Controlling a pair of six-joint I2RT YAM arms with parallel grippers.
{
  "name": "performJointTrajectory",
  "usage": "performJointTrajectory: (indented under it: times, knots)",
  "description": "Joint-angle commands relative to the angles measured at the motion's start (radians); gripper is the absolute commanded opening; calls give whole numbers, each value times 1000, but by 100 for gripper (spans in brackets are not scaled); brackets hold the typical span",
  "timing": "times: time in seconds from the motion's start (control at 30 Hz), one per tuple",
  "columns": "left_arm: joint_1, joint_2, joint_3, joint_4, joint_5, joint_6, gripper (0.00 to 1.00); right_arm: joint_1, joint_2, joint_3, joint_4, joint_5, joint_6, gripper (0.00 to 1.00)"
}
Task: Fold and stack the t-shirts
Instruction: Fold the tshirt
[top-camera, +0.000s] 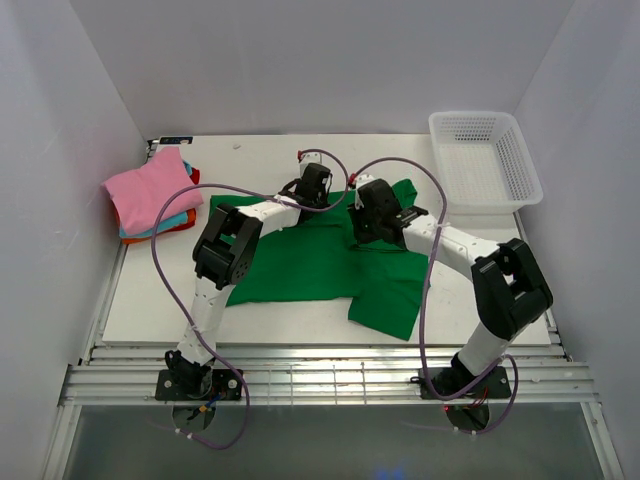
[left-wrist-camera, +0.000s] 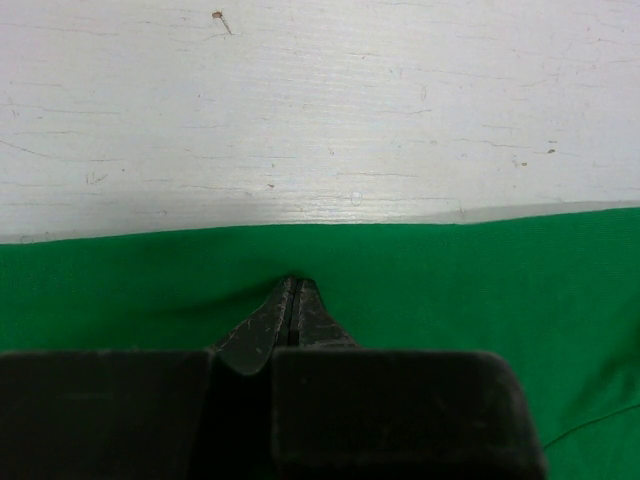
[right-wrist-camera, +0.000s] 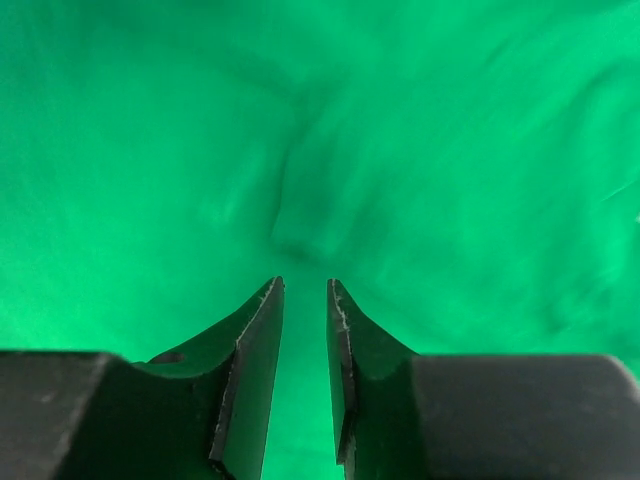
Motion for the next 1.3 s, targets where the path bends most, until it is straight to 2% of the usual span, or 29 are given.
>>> performJointTrajectory:
  times: [0.0,0.23,0.5,0.73,1.07,1.27]
  knots:
    - [1,-1,18,-41,-8,7,0,-47,10,153,35,84,-14,30]
    - [1,-8,4,-41,-6,3,0,-171,233,325,20,113,-12,29]
    - [1,-15,-8,-41,-23,19,0,-288,405,466,-9,113,-7,29]
    - [1,-21,-30,-41,-25,8,0,-373,445,552,-5,72,-6,29]
    - [1,-21,-42,-41,-22,0,0,-408,484,638,-14,7,3,31]
    - [1,-25,-43,-45,-32,5,0,-416,511,638,-16,20,3,31]
